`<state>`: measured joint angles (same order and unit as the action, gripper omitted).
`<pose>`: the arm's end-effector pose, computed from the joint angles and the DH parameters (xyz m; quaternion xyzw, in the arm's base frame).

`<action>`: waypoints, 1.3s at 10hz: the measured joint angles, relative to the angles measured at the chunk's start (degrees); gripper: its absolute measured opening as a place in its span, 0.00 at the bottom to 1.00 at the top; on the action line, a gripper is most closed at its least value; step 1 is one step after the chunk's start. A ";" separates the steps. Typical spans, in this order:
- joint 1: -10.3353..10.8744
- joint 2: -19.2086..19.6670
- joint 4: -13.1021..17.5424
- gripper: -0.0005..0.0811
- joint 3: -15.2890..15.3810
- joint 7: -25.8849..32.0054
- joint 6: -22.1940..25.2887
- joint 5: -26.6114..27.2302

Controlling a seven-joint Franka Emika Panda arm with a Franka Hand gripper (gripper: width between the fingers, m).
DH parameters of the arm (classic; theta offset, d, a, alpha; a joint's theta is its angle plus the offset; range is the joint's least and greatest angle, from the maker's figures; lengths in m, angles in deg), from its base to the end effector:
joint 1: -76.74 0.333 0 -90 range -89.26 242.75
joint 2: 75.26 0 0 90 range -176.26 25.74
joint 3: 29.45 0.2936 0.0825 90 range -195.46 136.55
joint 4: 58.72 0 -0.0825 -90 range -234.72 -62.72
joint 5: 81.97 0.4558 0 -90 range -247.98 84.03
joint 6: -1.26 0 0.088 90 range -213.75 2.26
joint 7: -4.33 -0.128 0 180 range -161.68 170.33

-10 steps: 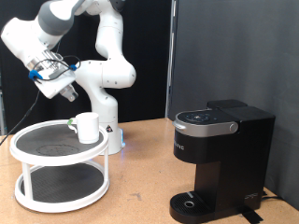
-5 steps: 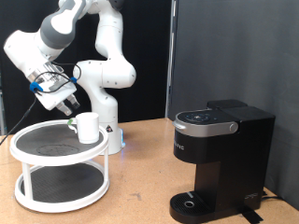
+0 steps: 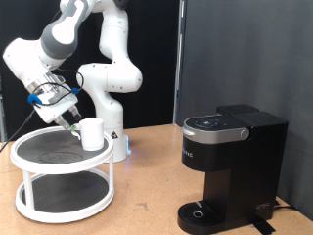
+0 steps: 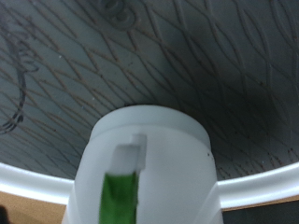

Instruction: Make a cup of coffee with the keurig machine

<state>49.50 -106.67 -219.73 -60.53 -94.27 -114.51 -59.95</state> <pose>0.2617 -0.2725 0.2450 -0.1343 0.9341 0.2598 0.2049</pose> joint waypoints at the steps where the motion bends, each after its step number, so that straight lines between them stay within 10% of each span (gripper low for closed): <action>1: 0.03 0.84 -0.03 0.90 0.00 0.87 -0.25 0.49; 5: 0.06 2.54 -0.04 0.80 -0.07 4.02 -0.32 3.04; 7: 0.06 2.76 -0.04 0.64 -0.07 4.24 -0.32 3.35; 8: 0.06 2.77 -0.04 0.40 -0.07 4.25 -0.32 3.37; 9: 0.06 2.78 -0.04 0.40 -0.07 4.25 -0.32 3.37; 11: 0.05 2.78 -0.04 0.04 -0.07 4.25 -0.33 3.37; 13: -0.02 2.78 0.04 0.02 -0.07 4.25 -0.24 3.37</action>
<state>49.47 -103.89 -219.68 -60.60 -90.01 -114.75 -56.58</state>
